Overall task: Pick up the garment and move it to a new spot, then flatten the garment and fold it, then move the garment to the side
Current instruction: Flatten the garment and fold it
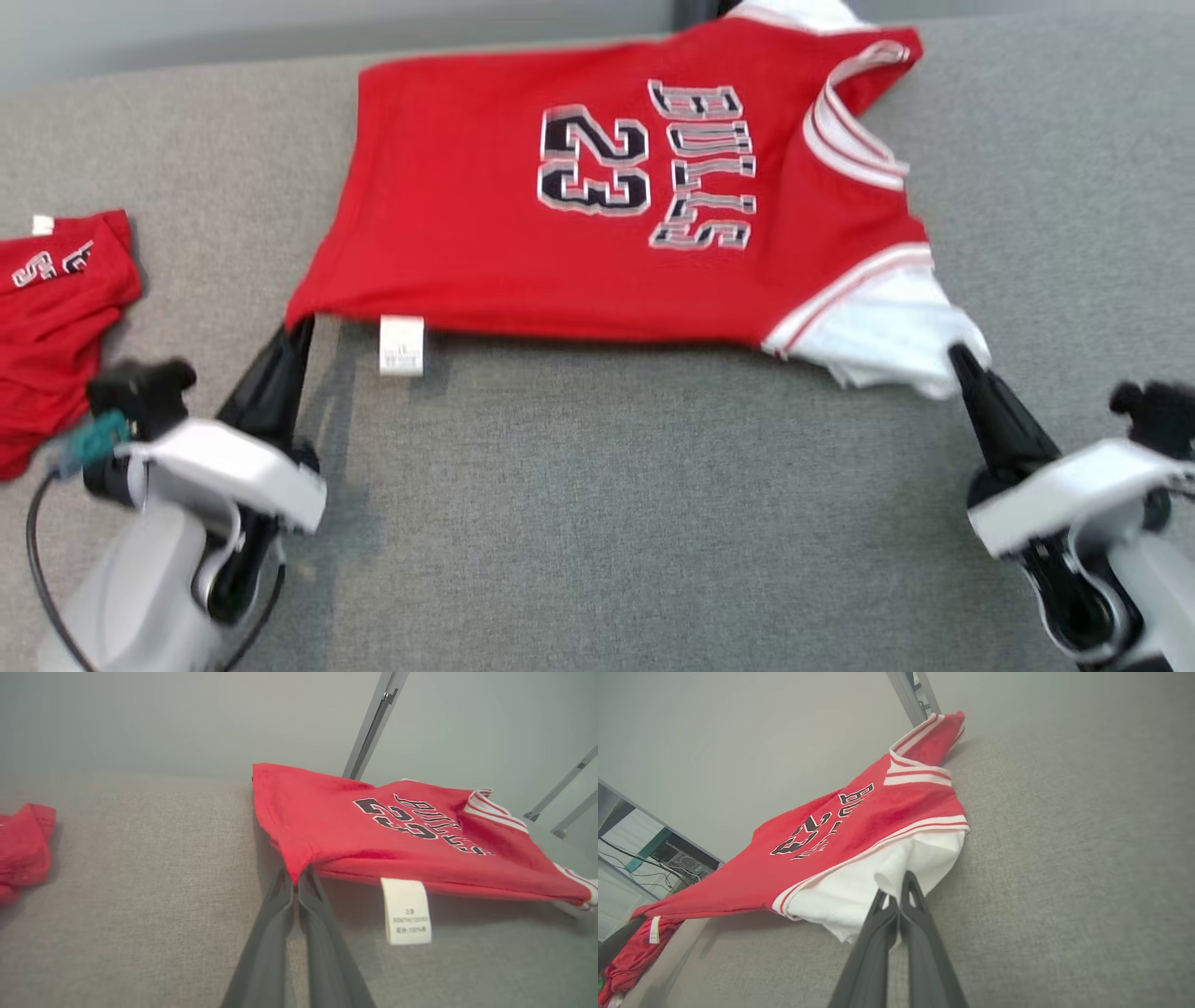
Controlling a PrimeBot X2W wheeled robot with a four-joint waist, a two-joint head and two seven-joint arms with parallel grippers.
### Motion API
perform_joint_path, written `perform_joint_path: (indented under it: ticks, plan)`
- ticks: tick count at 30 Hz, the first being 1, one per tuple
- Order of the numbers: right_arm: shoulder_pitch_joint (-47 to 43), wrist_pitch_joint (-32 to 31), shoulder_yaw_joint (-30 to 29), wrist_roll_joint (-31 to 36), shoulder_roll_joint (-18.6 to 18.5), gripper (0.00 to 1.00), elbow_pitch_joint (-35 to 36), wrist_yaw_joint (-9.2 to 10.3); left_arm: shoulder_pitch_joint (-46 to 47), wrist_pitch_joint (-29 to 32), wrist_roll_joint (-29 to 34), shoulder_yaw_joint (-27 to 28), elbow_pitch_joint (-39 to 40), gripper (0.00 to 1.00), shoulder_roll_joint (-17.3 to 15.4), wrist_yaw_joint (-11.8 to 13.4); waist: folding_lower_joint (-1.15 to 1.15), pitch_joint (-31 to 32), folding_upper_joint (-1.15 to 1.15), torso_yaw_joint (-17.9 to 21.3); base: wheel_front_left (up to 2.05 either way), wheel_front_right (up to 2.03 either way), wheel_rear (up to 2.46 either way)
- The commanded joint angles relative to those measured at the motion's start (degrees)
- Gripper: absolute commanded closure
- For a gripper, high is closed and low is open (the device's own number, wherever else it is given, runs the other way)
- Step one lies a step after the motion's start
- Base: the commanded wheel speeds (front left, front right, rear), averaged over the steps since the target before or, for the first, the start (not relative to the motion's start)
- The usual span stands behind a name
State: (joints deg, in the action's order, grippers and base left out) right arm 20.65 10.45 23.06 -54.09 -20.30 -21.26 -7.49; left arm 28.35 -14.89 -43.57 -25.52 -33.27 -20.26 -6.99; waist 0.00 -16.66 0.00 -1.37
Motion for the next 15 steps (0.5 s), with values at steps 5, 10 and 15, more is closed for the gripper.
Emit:
perform_joint_path:
  ticks: [5,10,15]
  plan:
    - [-14.9,-6.3,-8.3,2.8,0.2,1.0,12.5,0.0,-10.1,2.6,-1.0,0.4,10.2,1.0,-4.1,3.7,0.0,4.9,0.0,0.6,0.0,0.0,0.0]
    - [-27.1,-15.0,-16.3,7.9,4.8,1.0,26.1,0.0,-20.5,6.9,-2.5,1.7,23.5,1.0,-7.3,10.7,0.0,7.0,0.0,1.4,0.0,0.0,0.0]
    - [-35.9,-24.5,-24.3,14.3,11.0,1.0,37.9,0.0,-31.5,9.8,-3.7,3.9,37.1,1.0,-9.8,19.2,0.0,8.2,0.0,2.2,0.0,0.0,0.0]
